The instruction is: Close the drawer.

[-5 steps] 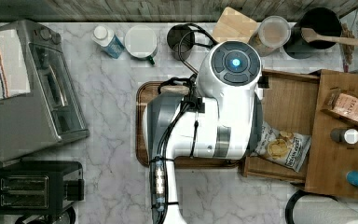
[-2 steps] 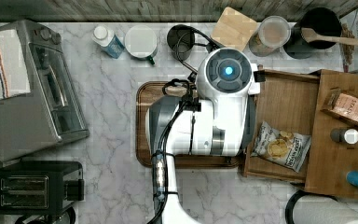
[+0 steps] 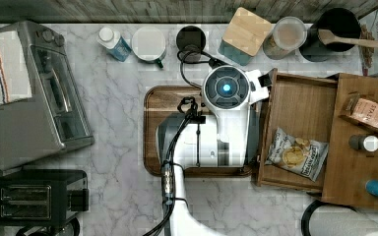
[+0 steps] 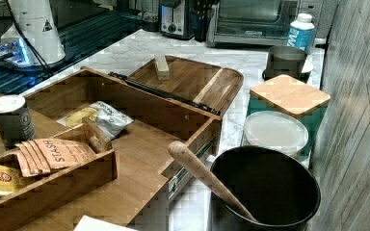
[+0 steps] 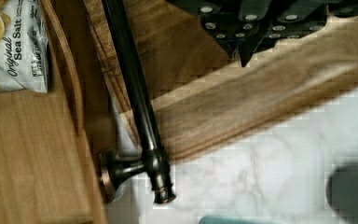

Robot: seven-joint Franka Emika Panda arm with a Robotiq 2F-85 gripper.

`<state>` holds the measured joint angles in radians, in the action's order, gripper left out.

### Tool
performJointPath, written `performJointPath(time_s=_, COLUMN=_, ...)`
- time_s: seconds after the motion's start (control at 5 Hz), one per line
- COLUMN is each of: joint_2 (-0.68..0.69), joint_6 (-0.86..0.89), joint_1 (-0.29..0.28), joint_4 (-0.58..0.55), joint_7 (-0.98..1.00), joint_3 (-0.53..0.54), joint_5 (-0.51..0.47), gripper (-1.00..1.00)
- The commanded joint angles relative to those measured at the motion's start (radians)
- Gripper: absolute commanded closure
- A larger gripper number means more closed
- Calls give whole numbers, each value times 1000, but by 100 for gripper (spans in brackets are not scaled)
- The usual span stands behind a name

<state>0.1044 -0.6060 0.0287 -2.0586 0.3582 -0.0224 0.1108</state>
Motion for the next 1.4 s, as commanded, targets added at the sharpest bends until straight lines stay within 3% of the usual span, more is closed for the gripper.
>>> performJointPath(time_s=0.2, joint_2=73, joint_6=-114, joint_1=-23, joint_4=-60, joint_7=137, joint_3=14, joint_5=157, gripper=100)
performJointPath(time_s=0.6, joint_2=154, joint_6=-287, joint_1=-2, joint_4=-101, joint_7=129, joint_3=-7, joint_5=209, gripper=100)
performJointPath(time_s=1.0, joint_2=193, joint_6=-169, joint_1=21, joint_4=-26, joint_7=154, joint_3=1, joint_5=160, gripper=100)
performJointPath(time_s=1.4, joint_2=167, joint_6=-185, joint_1=57, joint_4=-55, joint_7=209, joint_3=-15, joint_5=155, gripper=100)
